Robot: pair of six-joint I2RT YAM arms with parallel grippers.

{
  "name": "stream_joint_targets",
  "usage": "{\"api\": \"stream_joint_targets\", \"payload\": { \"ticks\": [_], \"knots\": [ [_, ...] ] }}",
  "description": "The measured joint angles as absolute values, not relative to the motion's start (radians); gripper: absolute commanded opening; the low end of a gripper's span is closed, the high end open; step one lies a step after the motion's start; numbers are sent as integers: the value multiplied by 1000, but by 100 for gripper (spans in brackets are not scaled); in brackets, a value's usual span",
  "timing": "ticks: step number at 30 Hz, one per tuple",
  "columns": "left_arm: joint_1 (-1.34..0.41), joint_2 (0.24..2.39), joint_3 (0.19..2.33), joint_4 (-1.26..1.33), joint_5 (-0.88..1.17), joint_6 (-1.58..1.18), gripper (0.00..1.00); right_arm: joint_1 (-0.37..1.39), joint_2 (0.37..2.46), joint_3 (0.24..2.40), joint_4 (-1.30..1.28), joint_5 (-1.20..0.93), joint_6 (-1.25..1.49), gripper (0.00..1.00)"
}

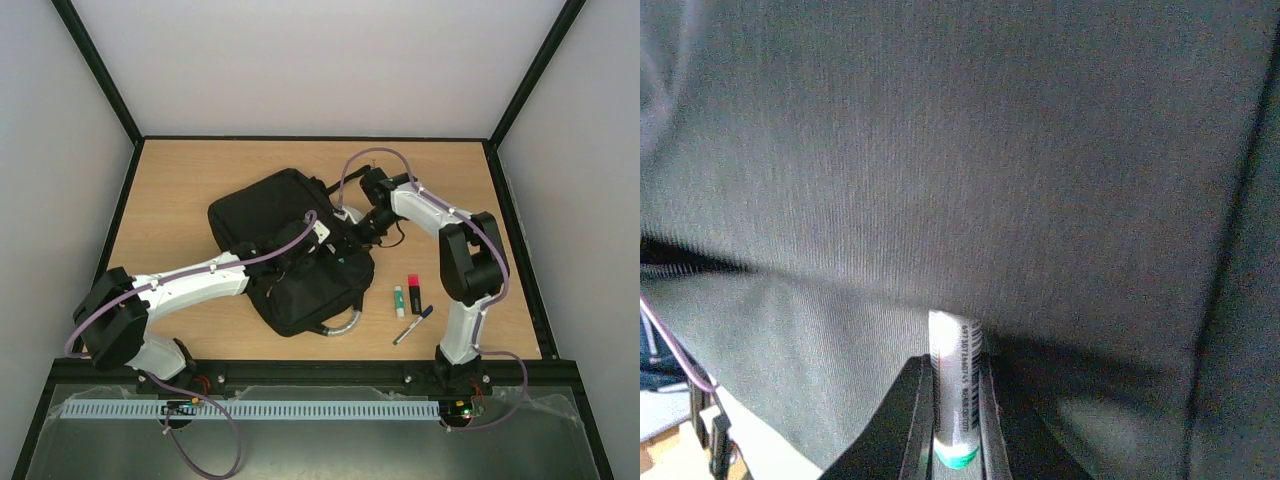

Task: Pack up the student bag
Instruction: Place the stationery in the student bag.

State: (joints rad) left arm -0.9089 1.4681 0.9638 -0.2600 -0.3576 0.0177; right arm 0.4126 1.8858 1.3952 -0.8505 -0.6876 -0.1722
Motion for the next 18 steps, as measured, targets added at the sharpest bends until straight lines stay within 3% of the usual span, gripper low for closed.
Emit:
{"api": "stream_joint_targets", "payload": {
  "ticks": [6,10,18],
  "knots": [
    [-908,1468,964,-260,-356,18,3,413,1929,1444,-793,-703,-101,28],
    [-907,1468,964,-259,-355,19,2,415,1921,1433,-780,-698,-98,66],
    [-905,1468,964,-260,-351,19,3,420,1711,1277,-751,-602,-228,68]
  ]
}}
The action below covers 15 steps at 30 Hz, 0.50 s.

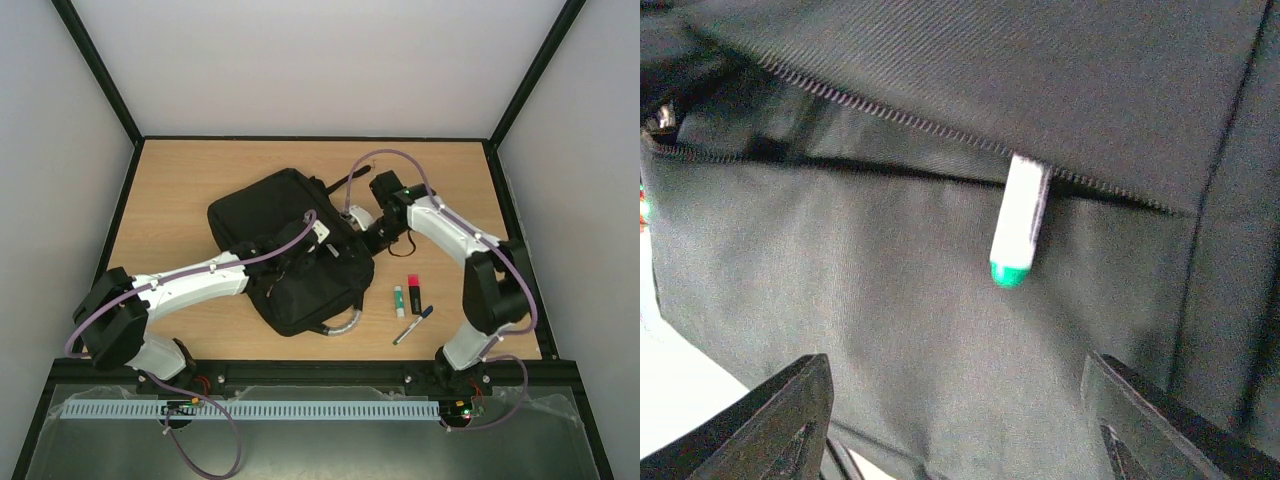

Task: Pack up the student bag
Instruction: Place the stationery in the student bag.

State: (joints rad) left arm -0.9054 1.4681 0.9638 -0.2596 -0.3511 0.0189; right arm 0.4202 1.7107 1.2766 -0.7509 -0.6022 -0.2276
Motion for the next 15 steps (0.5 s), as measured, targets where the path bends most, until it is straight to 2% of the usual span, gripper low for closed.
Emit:
{"api": "stream_joint_targets", "payload": {
  "ticks": [3,4,5,6,11,14,15],
  "knots": [
    [-905,1468,964,-260,-348,19,3,419,1604,1205,-710,-552,-330,72],
    [-905,1468,964,-260,-348,19,2,419,1563,1176,-687,-532,-362,78],
    [-905,1468,964,-260,-348,19,2,419,1524,1145,-659,-512,-386,98],
    [-905,1468,964,-260,-348,19,2,419,1474,1102,-616,-485,-419,100],
    [-905,1468,964,-260,-348,19,2,418,1313,944,-379,-395,-488,99],
    [-905,1468,964,-260,-344,19,2,418,1333,930,-315,-414,-559,76],
    [-905,1468,964,-260,-342,20,2,418,1352,936,-310,-426,-590,73]
  ]
}}
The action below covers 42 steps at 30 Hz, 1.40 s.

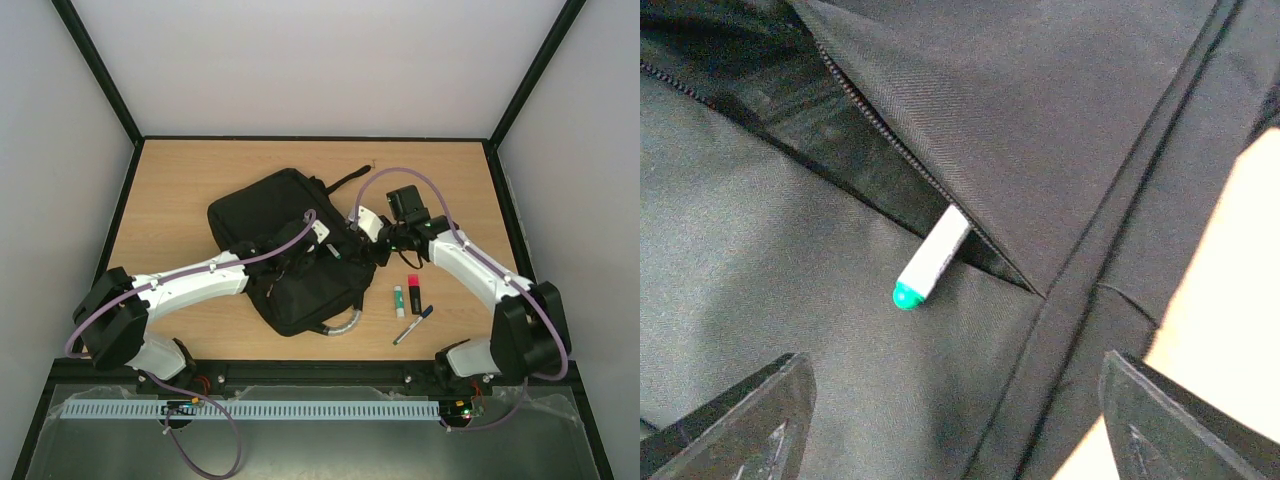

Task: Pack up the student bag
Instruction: Place the stationery in the student bag.

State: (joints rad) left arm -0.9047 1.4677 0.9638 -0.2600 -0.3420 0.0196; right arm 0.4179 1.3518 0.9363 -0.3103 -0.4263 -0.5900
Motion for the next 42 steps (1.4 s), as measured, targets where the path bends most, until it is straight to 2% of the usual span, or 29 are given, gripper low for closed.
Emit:
{"api": "stream_joint_targets", "payload": {
  "ticks": [10,30,42],
  "knots": [
    [-904,1459,964,-260,-325,35,3,418,1482,950,-254,-461,-764,72],
    [-904,1459,964,-260,-318,38,2,418,1626,986,-189,-518,-761,69],
    [-903,1459,964,-260,-314,38,2,422,1692,1029,-136,-527,-638,56]
  ]
}}
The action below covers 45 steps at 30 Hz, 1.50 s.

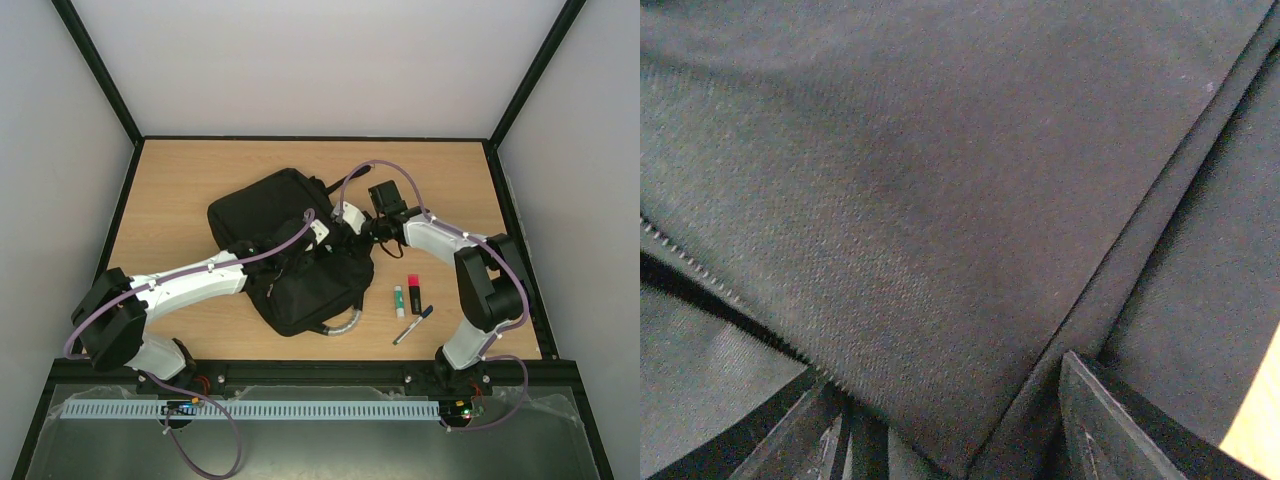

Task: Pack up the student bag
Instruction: Place the stationery in the student bag.

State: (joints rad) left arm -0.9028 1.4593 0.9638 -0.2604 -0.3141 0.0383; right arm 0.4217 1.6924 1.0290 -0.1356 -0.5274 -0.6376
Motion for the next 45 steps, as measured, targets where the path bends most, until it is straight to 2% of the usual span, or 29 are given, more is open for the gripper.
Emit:
{"api": "stream_joint_targets", "payload": {
  "ticks": [3,15,28,34,45],
  "knots": [
    [-903,1460,964,-260,-313,38,2,427,1692,1029,-99,-513,-588,53],
    [-902,1460,964,-261,-314,38,2,469,1692,1018,-54,-438,-506,54],
    [-902,1459,964,-264,-313,38,2,473,1689,1000,-41,-459,-530,61],
    [-902,1459,964,-265,-313,38,2,485,1689,1001,-38,-449,-507,62],
    [-898,1459,964,-267,-315,38,3,530,1691,1002,25,-346,-317,61]
  ]
}}
